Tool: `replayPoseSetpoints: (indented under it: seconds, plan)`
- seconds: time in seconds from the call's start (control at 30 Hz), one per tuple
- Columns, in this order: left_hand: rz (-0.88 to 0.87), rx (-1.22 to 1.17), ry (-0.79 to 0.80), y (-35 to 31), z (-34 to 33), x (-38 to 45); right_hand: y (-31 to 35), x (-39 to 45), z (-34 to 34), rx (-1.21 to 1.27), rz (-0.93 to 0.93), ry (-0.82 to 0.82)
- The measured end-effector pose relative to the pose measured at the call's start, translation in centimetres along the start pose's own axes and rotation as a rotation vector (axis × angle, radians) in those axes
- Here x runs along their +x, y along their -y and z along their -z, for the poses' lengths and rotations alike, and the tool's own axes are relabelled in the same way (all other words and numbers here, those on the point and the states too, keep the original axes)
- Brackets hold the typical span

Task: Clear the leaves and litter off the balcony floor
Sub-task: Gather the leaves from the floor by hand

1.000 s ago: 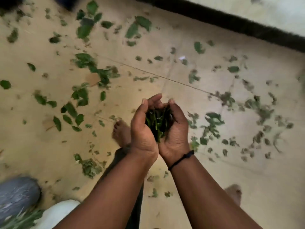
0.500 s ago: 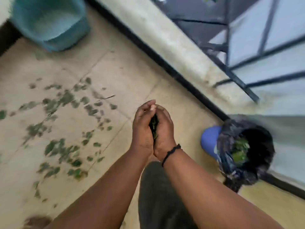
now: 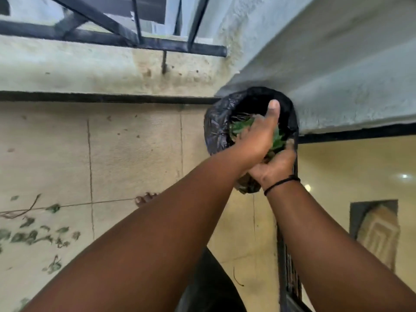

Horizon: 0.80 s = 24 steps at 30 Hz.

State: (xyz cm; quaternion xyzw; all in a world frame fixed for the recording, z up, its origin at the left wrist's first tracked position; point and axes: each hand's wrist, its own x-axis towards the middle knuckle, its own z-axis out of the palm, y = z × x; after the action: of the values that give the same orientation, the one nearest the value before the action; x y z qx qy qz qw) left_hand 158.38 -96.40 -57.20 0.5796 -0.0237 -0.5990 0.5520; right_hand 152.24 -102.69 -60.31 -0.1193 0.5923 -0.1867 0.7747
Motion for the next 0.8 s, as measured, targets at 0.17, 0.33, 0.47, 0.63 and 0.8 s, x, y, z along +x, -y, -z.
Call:
replayPoseSetpoints:
  seconds: [0.17,0.33,0.47,0.63,0.8]
  plan:
    - [0.020,-0.098,-0.153,2.7,3.4,-4.2,0.4,-0.3,2.1,-0.387,0.143,-0.270]
    - [0.097,-0.038,-0.379,12.6,8.7,-12.0,-7.4,-6.5,1.9,-1.366,0.707,0.161]
    - [0.194,-0.089,-0.579,21.0,11.3,-19.8,-16.7,-10.0,3.9,-1.971,0.582,0.795]
    - [0.361,-0.133,-0.819,31.1,11.1,-29.9,-28.4,-14.6,8.4,-2.591,0.522,1.557]
    - [0.417,-0.414,-0.991,38.7,7.5,-37.3,-36.5,-18.9,13.5,-2.865,0.385,1.918]
